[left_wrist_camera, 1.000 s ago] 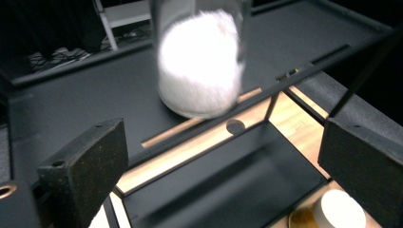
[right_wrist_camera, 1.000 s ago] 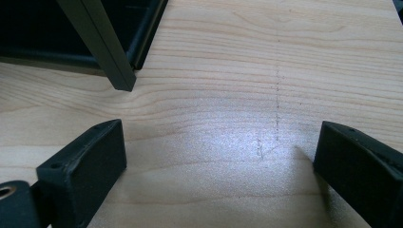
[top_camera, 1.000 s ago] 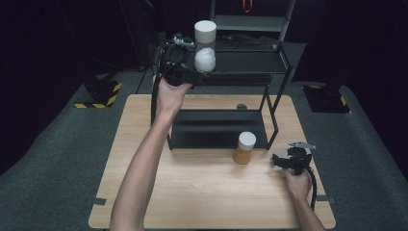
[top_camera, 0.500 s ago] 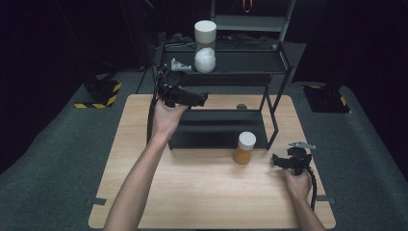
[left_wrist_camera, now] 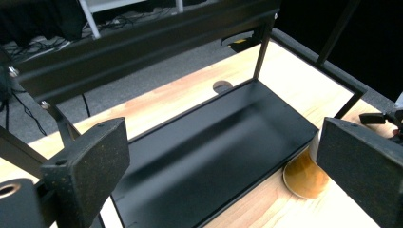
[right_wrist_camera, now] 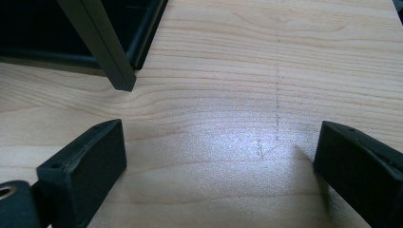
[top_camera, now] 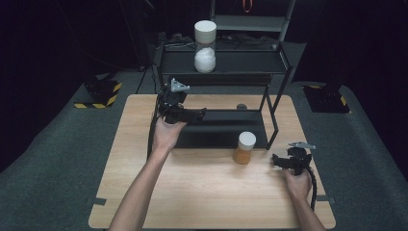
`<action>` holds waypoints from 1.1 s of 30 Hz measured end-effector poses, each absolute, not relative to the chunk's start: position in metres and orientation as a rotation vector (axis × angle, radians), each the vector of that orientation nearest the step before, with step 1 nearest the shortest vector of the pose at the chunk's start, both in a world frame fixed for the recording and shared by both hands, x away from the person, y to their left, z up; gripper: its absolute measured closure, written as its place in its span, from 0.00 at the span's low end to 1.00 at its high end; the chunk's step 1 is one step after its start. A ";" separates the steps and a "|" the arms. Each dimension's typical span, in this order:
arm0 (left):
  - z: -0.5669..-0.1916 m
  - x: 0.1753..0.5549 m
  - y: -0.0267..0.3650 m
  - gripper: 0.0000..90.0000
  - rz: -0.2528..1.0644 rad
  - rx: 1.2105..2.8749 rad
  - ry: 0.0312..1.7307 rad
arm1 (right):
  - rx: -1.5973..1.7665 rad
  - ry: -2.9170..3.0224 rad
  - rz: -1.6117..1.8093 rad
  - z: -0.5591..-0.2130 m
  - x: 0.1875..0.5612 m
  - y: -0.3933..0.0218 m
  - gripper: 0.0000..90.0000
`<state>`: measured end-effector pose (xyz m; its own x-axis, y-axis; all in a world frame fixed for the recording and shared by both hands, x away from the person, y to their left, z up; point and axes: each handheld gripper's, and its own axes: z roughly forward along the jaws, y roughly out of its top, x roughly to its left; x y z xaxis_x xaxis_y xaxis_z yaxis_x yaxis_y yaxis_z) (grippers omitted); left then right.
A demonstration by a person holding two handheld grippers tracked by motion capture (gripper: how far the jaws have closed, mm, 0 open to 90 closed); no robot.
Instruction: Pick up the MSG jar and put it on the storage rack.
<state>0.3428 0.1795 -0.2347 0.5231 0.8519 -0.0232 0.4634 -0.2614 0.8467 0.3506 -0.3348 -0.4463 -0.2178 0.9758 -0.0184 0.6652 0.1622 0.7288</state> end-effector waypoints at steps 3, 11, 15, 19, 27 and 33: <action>-0.244 0.342 0.179 0.04 0.559 1.903 1.083 | 1.551 1.951 0.827 -0.446 0.351 -0.335 0.03; -0.270 0.341 0.176 0.05 0.554 1.931 1.096 | 1.551 1.951 0.827 -0.446 0.351 -0.335 0.03; -0.281 0.339 0.176 0.05 0.549 1.930 1.109 | 1.552 1.951 0.827 -0.446 0.351 -0.335 0.03; -0.290 0.338 0.177 0.05 0.553 1.930 1.116 | 1.552 1.951 0.827 -0.446 0.351 -0.335 0.03; -0.313 0.335 0.179 0.05 0.556 1.929 1.141 | 1.552 1.951 0.827 -0.446 0.351 -0.335 0.03; -0.333 0.334 0.178 0.05 0.547 1.936 1.165 | 1.552 1.951 0.827 -0.446 0.351 -0.335 0.03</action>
